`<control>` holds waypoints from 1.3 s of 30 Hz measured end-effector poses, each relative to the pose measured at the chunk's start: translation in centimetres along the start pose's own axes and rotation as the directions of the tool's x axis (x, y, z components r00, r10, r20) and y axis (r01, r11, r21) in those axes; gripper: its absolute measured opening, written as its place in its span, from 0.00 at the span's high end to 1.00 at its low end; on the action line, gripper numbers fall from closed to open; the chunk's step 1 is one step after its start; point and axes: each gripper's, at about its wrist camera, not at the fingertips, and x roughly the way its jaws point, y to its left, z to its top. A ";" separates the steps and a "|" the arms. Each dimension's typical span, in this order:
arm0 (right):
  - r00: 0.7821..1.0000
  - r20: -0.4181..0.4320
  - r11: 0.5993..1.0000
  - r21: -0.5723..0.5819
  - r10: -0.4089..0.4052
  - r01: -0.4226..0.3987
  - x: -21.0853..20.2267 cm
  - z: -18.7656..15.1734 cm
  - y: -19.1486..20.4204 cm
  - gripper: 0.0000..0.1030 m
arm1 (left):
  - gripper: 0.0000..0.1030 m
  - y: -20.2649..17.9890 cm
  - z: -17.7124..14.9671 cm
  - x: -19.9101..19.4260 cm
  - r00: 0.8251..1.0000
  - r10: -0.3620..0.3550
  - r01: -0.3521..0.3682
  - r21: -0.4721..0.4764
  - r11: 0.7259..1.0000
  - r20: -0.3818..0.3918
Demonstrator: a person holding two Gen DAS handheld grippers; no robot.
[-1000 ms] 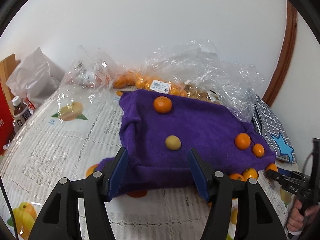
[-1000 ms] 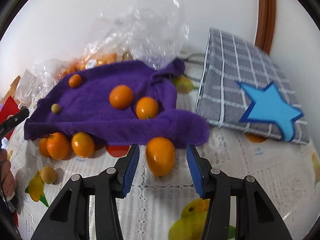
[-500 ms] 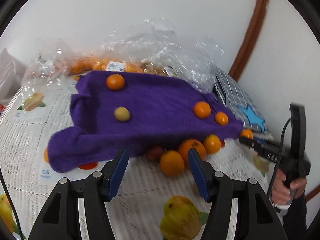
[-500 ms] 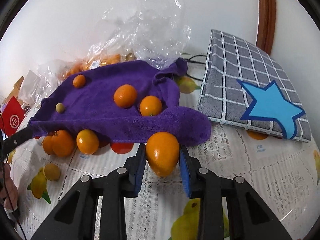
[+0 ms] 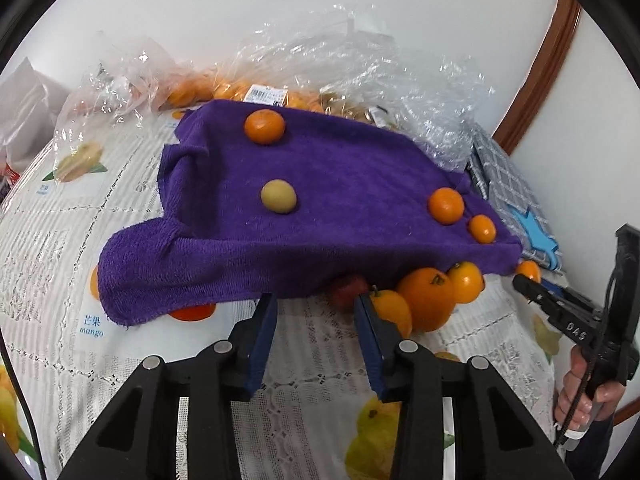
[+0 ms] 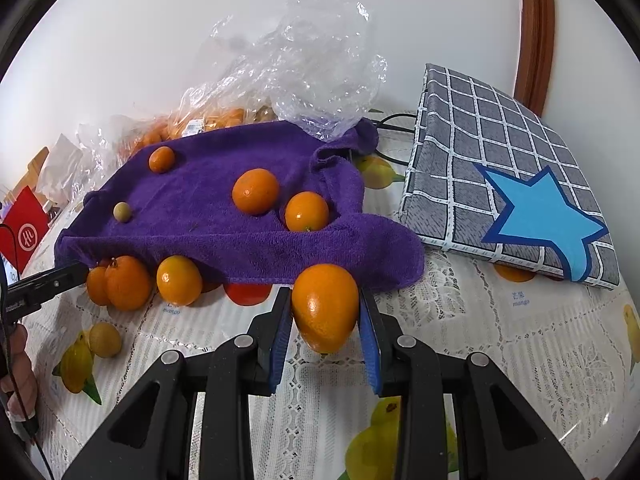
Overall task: Organize fruits
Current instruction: 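Grasp an oval orange fruit with the right gripper while the left gripper moves toward the fruit row, then grasp a small red fruit with the left gripper while the right gripper carries the oval fruit toward the towel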
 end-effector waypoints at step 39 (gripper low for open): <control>0.999 -0.005 0.998 -0.038 0.049 -0.049 -0.2 -0.2 0.9 0.69 | 0.79 -2.4 0.5 1.3 0.997 -0.076 0.076 0.020 0.997 0.000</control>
